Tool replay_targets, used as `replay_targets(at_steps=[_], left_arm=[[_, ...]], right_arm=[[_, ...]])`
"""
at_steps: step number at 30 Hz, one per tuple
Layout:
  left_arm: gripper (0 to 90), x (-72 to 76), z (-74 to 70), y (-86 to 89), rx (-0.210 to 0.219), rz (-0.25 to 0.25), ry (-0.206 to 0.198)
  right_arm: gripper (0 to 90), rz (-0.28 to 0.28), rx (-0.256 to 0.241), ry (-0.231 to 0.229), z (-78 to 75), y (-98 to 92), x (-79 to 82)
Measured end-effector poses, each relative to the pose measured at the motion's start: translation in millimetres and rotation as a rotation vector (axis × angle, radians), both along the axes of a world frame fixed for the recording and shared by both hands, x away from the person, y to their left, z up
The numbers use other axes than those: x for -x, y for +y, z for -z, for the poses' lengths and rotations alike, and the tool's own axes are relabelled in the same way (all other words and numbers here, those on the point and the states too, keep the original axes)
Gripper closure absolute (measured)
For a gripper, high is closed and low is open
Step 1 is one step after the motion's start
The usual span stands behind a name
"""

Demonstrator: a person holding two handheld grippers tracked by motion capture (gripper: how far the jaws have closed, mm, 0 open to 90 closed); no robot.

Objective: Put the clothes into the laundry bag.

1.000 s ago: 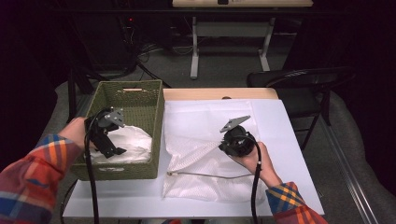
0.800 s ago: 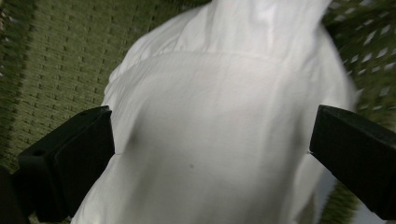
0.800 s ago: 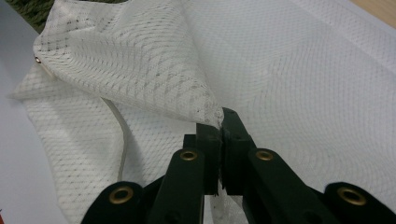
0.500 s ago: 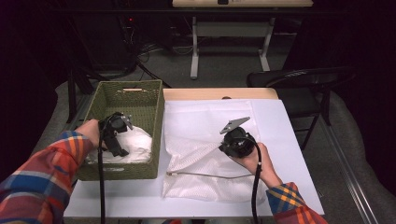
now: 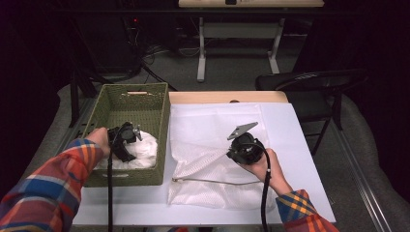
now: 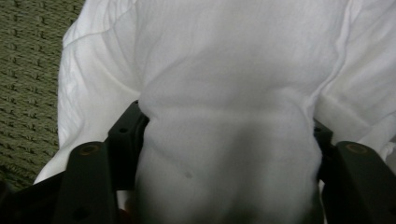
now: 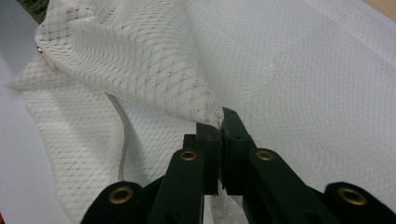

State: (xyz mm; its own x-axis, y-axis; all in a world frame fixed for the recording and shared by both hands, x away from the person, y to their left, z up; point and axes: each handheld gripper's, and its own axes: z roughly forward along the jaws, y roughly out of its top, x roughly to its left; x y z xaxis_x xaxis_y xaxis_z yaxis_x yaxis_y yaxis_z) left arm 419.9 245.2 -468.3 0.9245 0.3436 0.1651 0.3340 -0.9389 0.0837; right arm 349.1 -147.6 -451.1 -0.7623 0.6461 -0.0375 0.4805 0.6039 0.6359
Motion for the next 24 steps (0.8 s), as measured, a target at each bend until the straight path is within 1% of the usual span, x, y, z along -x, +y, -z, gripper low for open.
replay_targets(at_steps=[1,2,3,4,6,7,8,10,11,12,13,14,15,16,19,20,21,22,23,24], left_arm=[[39.1,0.3,-1.0,1.3,0.013,-0.012,-0.007],[41.2,0.1,-1.4,3.2,0.033,-0.027,-0.004],[42.8,0.3,-2.0,5.2,0.057,-0.045,-0.012],[44.8,-0.2,-1.8,8.2,0.091,-0.065,-0.014],[46.9,-1.1,-2.9,13.1,0.133,-0.117,-0.018],[48.0,-1.2,-3.7,14.2,0.148,-0.132,-0.018],[48.9,-1.3,-4.7,14.6,0.149,-0.144,-0.022],[50.0,-2.1,-5.5,15.8,0.169,-0.19,-0.026],[50.1,-2.9,-6.1,16.5,0.181,-0.224,-0.04],[50.2,-4.2,-6.5,18.6,0.206,-0.257,-0.04],[50.0,-5.0,-5.7,21.8,0.244,-0.286,-0.04],[49.4,-5.2,-4.8,25.4,0.276,-0.304,-0.044],[48.1,-4.2,-2.9,27.7,0.296,-0.306,-0.044],[46.4,-2.0,-2.3,28.4,0.302,-0.3,-0.049],[35.1,0.6,-4.7,28.6,0.303,-0.28,-0.055],[31.6,1.4,-6.1,28.9,0.308,-0.263,-0.053],[26.8,1.0,-7.6,30.1,0.321,-0.264,-0.037],[23.7,0.3,-9.4,31.5,0.33,-0.265,-0.027],[21.0,0.7,-11.3,32.2,0.324,-0.256,-0.038],[18.8,0.6,-12.9,32.5,0.319,-0.254,-0.035]], right_arm=[[88.1,-0.001,-0.002,0.004,0.0,-0.1,0.0],[88.1,-0.001,-0.002,0.006,0.0,-0.1,0.1],[88.1,-0.001,-0.001,0.006,-0.1,-0.1,0.1],[88.1,0.002,0.002,0.011,0.0,0.0,-0.1],[88.1,0.004,0.008,0.01,0.5,-0.1,-0.8],[88.1,0.003,0.007,0.012,0.8,-0.3,-1.5],[88.1,0.004,0.008,0.012,0.8,-0.2,-1.5],[88.1,0.004,0.011,0.01,0.3,0.3,-1.7],[88.1,0.005,0.01,0.008,0.1,0.5,-2.1],[88.1,0.004,0.007,0.011,0.1,0.6,-2.3],[88.1,-0.001,0.011,0.01,0.2,0.8,-2.7],[88.1,0.001,0.015,0.013,0.4,0.9,-2.9],[88.1,0.0,0.013,0.019,1.1,0.8,-3.3],[88.1,0.002,0.012,0.023,1.9,0.9,-3.4],[88.1,-0.004,0.018,0.025,3.3,2.0,-4.0],[88.1,-0.002,0.019,0.029,3.4,2.6,-3.8],[88.1,-0.004,0.02,0.03,3.5,3.1,-3.7],[88.1,-0.002,0.02,0.029,3.4,3.2,-3.5],[88.1,-0.003,0.02,0.031,3.5,2.9,-3.6],[88.1,-0.007,0.018,0.03,3.8,2.2,-4.2]])
